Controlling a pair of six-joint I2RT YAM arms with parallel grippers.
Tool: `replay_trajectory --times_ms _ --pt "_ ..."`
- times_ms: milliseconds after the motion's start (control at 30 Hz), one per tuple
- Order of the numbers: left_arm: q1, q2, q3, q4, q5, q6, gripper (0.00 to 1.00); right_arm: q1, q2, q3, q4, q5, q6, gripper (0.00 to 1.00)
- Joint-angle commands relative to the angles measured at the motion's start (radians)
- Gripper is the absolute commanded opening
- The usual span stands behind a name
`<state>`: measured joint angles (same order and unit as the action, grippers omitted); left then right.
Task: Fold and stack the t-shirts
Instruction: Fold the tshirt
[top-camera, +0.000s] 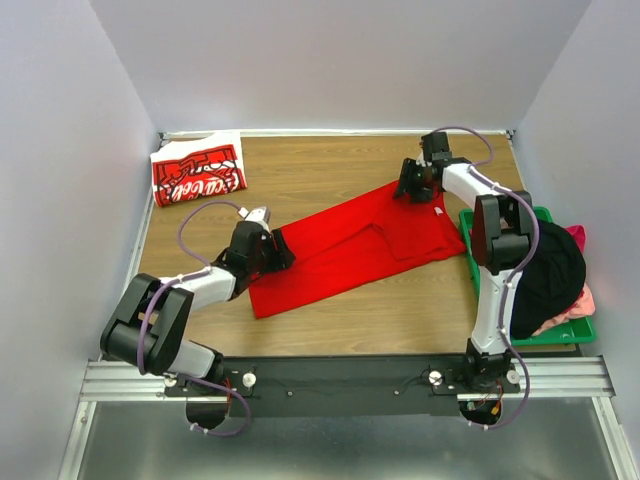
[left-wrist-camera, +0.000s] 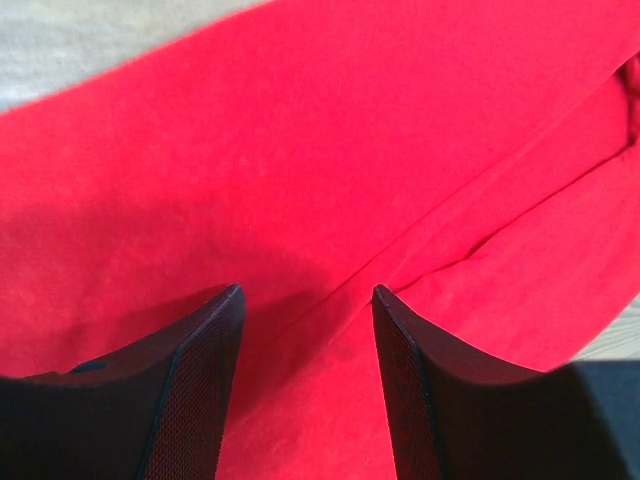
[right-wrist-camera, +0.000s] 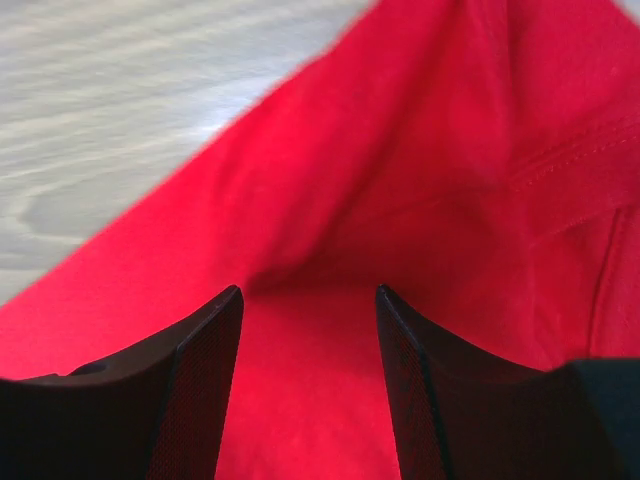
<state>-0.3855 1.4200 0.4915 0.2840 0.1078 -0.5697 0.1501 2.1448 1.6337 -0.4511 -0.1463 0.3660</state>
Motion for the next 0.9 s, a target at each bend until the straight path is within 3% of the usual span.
replay_trajectory --times_ms 0,267,733,867 --pt "-0.015 -0.001 -0.04 0.026 0.004 -0.012 0.62 -0.006 0.046 -0.003 0.009 0.031 0.021 0.63" --pt "-0.081 0.0 -0.085 0.003 0.029 -0.03 0.61 -0.006 0.225 0.144 0.005 0.025 0.033 0.63" --pt "-0.392 -0.023 -0.143 0.092 0.113 -0.239 0.6 0.051 0.515 0.644 -0.041 -0.21 0.014 0.66" --pt "-0.457 -0.087 -0.149 0.104 0.115 -0.278 0.6 0.072 0.532 0.696 -0.043 -0.222 0.01 0.69"
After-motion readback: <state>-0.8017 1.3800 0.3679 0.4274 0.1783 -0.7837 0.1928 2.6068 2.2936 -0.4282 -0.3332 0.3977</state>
